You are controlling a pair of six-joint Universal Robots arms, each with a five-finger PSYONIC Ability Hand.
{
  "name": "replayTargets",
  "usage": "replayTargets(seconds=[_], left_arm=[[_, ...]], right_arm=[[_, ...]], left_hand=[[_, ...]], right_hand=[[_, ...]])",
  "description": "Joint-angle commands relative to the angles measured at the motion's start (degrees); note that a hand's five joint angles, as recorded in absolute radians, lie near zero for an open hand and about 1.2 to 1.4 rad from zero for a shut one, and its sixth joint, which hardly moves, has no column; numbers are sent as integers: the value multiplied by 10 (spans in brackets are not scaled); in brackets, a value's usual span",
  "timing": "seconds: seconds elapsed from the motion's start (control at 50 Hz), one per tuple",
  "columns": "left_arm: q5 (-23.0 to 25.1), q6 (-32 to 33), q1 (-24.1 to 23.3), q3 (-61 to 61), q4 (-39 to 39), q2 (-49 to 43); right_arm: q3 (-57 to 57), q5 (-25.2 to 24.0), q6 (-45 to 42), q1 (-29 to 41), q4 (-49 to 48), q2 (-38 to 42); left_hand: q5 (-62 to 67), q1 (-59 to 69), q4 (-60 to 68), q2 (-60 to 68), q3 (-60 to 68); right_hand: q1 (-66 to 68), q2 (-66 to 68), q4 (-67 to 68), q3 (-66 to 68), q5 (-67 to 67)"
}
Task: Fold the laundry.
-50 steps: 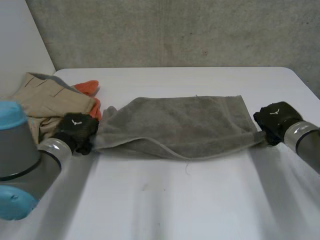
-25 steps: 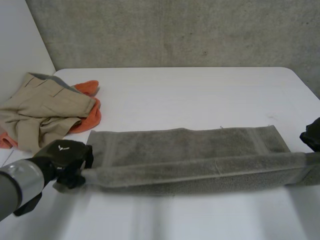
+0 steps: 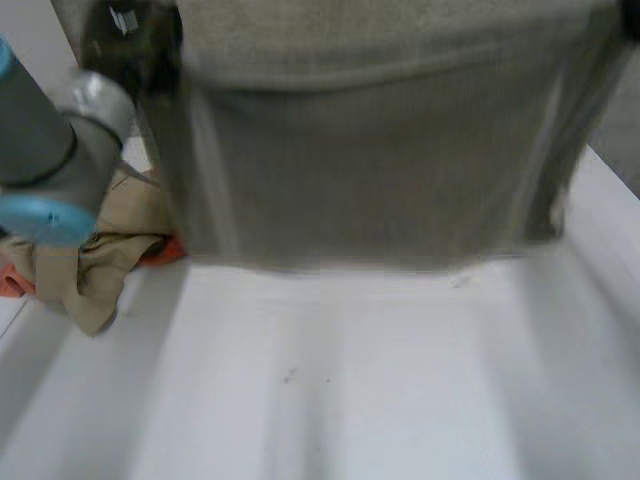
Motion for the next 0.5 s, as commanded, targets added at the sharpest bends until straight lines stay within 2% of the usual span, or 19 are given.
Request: replayTargets(seconds=[0.02, 0.08, 0.2, 0.38, 0.5], left_arm=[[0, -71, 8, 33, 112, 25], [2, -85, 8, 20, 112, 22], [8, -86, 9, -83, 118, 8], [8, -84, 1, -213, 107, -60], [8, -70, -3, -296, 73, -53]], right_arm=[[-39, -1, 58, 0, -55, -14], [-12, -3, 60, 3, -52, -14], [74, -15, 58, -2, -53, -8], [223, -80, 32, -3, -51, 51], [279, -102, -14, -25, -6, 54]], left_hand=[[146, 142, 111, 112, 116], [146, 142, 111, 112, 116], [146, 142, 111, 112, 116], [146, 142, 111, 112, 116], [146, 142, 111, 112, 116]], right_hand=[[232, 125, 116, 123, 129], [232, 125, 116, 123, 129], [232, 125, 116, 123, 129], [232, 125, 116, 123, 129], [232, 125, 116, 123, 129]])
